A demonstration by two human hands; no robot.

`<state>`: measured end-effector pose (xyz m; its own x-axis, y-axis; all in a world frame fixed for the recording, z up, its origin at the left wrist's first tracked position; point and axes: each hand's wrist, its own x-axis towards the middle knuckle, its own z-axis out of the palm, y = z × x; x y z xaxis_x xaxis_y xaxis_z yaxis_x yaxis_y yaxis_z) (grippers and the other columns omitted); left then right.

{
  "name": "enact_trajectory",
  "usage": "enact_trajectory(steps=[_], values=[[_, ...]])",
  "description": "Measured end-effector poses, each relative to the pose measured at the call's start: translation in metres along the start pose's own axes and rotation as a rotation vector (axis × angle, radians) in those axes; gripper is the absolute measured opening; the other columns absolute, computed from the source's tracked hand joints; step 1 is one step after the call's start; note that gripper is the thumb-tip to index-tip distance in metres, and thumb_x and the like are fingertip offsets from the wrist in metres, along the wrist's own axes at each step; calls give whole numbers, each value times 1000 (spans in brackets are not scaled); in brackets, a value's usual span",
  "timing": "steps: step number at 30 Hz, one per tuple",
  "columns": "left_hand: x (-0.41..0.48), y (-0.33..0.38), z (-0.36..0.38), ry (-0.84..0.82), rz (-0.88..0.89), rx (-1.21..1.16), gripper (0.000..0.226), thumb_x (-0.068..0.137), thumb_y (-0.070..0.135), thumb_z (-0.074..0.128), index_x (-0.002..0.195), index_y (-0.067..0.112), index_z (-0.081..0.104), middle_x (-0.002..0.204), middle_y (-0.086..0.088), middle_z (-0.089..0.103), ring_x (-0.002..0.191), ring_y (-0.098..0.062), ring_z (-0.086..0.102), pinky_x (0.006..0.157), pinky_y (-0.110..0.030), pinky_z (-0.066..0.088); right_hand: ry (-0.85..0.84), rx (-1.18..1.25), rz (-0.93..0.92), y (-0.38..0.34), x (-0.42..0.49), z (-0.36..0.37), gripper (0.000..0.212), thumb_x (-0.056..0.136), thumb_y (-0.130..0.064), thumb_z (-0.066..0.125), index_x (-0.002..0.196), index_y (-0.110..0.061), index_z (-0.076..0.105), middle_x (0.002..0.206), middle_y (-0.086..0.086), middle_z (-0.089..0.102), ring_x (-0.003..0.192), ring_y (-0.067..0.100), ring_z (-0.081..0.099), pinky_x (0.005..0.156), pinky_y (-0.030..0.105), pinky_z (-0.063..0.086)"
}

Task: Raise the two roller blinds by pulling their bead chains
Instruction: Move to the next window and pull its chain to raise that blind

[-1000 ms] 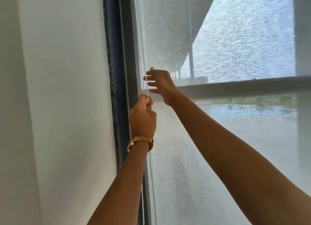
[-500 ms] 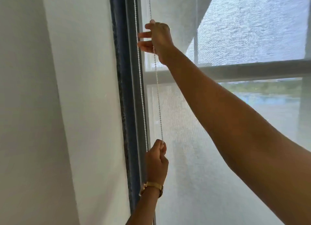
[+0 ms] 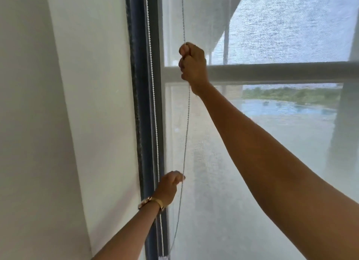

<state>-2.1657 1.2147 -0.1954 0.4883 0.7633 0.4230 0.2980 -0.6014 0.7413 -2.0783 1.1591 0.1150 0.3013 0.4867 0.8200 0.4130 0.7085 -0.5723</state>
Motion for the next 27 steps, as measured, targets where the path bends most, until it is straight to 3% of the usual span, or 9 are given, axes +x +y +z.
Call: enact_trajectory(steps=[4,9,13,16,19,21,23,25,27], values=[[32,68,-39,167,20,-372,25,97,17,38,112,12,58,108,-10,65,98,-23,62,77,-19,51,-73,26,0,27,-24,1,31,76,6,24,65,-19,39,58,-1,33,46,6,30,36,17,22],[72,174,-102,476,116,-692,33,100,29,31,102,12,59,103,-7,64,89,-17,62,77,-29,52,-109,-68,43,82,-76,23,24,85,1,33,71,-11,49,60,-1,44,54,10,41,47,19,34],[97,231,-142,453,191,-701,47,100,39,27,110,6,58,103,-8,66,87,-21,65,78,-35,55,-154,-56,119,122,-132,28,24,91,-8,31,73,-9,47,59,-3,40,53,7,36,47,13,30],[113,252,-160,387,88,-754,40,99,38,32,111,9,55,109,-7,67,87,-23,66,75,-38,55,-195,-53,189,149,-165,20,27,90,-18,30,66,-17,42,57,-5,37,48,5,32,48,14,26],[122,268,-171,308,19,-792,29,99,32,35,108,13,54,101,-2,66,83,-20,63,71,-34,52,-202,-59,250,173,-193,14,38,96,-6,31,64,-23,41,58,-5,38,44,4,34,48,12,24],[129,274,-173,373,35,-735,26,97,24,39,102,9,60,84,1,65,68,-15,59,57,-27,48,-217,-68,288,181,-208,15,42,94,-2,30,62,-26,40,59,-6,38,48,5,35,51,14,25],[136,268,-167,549,177,-561,28,93,11,38,80,14,63,67,5,54,55,-7,45,51,-19,39,-242,-69,344,183,-216,19,38,90,-8,32,61,-31,39,60,-6,39,54,7,35,55,19,29],[137,253,-158,766,357,-299,38,88,1,35,59,25,44,59,10,41,54,-1,37,51,-8,33,-299,-46,400,181,-222,25,34,89,-7,31,62,-27,40,62,-1,41,56,9,37,55,20,33],[128,240,-147,832,412,-176,42,87,-2,33,57,27,32,57,12,35,52,-1,34,48,-7,32,-374,6,443,180,-235,34,36,89,5,28,65,-18,41,62,3,44,53,7,44,54,16,39]])
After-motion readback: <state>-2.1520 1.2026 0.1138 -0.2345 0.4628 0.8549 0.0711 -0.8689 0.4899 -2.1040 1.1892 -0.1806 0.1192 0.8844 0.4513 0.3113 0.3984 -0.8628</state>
